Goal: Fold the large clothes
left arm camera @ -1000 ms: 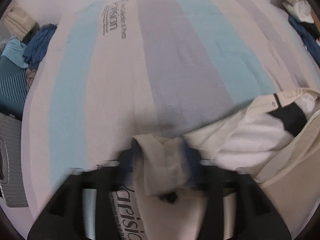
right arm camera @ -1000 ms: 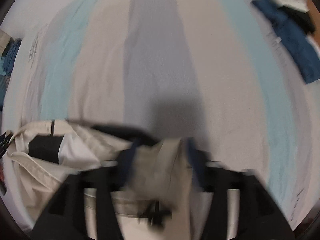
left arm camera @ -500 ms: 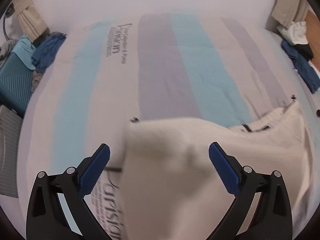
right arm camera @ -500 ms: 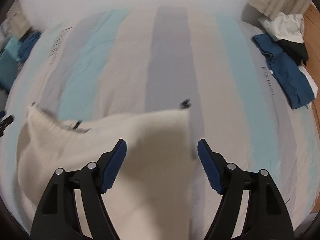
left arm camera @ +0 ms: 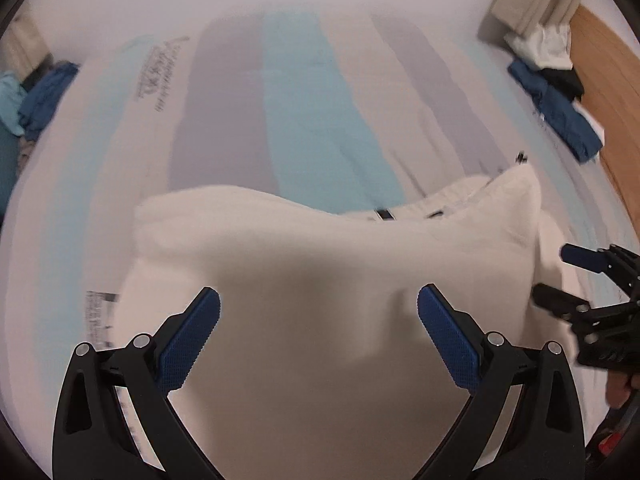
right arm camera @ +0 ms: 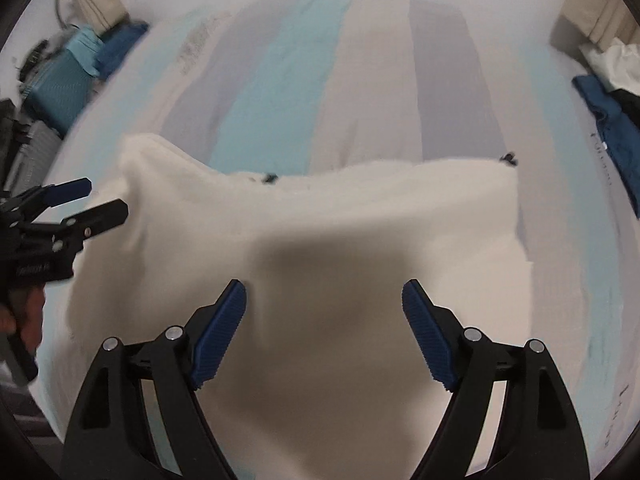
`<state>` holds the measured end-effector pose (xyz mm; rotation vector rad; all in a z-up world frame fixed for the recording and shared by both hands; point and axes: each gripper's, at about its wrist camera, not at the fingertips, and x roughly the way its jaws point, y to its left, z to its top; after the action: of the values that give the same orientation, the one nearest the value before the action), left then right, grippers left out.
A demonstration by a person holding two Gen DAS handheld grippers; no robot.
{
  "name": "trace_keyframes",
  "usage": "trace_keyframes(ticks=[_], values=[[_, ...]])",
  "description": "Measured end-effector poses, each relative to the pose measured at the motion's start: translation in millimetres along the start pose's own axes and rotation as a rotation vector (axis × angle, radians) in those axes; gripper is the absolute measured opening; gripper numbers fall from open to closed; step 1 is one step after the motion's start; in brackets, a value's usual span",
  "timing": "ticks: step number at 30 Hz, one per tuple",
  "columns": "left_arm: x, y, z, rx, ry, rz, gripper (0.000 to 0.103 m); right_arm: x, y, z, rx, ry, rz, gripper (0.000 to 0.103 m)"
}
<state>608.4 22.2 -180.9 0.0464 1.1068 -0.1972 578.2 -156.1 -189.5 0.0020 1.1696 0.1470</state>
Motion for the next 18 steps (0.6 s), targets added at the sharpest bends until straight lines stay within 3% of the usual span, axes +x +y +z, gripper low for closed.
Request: trace_keyframes(ticks=[4,10,13,18], values=[[53.5,-11.5,-6.7,0.033,0.123,0.041,0.098,42.8,-1.4,-1.3,0.036,0.087,-0.027,0.077],[88.8,-13.1,-14.5,0.063,0.221,0.08,0.098,87.9,-3.4,-6.3,0.041,0.18,-0.049,0.089],[77.3,-12.1,-13.0,0.037,0.206,0.067,0.097,76.9,-1.8,-4.3,0.052,0.161,-0.046,0.086],[22.5,-18.7,-36.6,0.033,0.09,0.033,0.097,15.7,10.1,-29.0,0.042,0.059,-0.007,0.084]])
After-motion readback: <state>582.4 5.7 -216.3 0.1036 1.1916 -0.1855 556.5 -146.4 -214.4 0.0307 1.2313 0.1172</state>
